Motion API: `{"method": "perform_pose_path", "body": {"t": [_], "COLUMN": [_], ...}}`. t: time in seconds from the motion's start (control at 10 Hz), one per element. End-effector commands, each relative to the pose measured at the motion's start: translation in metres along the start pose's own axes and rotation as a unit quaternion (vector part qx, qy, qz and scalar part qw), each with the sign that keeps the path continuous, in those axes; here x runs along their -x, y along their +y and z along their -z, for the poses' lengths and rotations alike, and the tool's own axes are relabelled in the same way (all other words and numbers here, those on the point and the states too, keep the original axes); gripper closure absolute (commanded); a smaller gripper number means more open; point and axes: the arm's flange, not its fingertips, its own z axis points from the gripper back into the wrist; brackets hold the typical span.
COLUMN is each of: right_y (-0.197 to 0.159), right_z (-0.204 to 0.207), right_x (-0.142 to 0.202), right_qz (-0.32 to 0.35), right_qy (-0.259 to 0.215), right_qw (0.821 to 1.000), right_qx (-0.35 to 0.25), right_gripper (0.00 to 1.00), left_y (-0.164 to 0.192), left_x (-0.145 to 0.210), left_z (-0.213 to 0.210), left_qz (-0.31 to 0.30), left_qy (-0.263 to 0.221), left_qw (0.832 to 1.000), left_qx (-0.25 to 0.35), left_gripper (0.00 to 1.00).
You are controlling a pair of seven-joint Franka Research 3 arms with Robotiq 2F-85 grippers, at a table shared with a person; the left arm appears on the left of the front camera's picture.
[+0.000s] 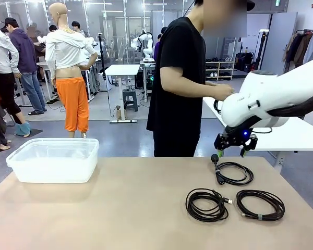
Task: Organize and store the cables.
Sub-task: Place the Power Cable into the Organizing box.
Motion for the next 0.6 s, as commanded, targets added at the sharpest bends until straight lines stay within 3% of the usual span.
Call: {"method": "perform_pose_path", "body": {"t": [0.0,0.5], "right_y": [0.013,0.012], "right_z": [0.029,0.087], "right_x": [-0.018,-0.034], "right_qz": [0.000,0.000], "right_qy": [-0.002,0.028], "right_qw": [1.000,1.000], "right_qx": [0.022,0.014], "right_gripper": [0.00,0.00], "left_y": [0.001,0.001], "left_x": [0.001,0.001], "left_z": [-0.001,-0.001], "left_qz": [0.005,0.005], "left_qy": [-0.005,-0.005], "left_qw": [1.000,1.000], "left_qx": [0.006,0.006], "left_gripper": [0.00,0.00]}}
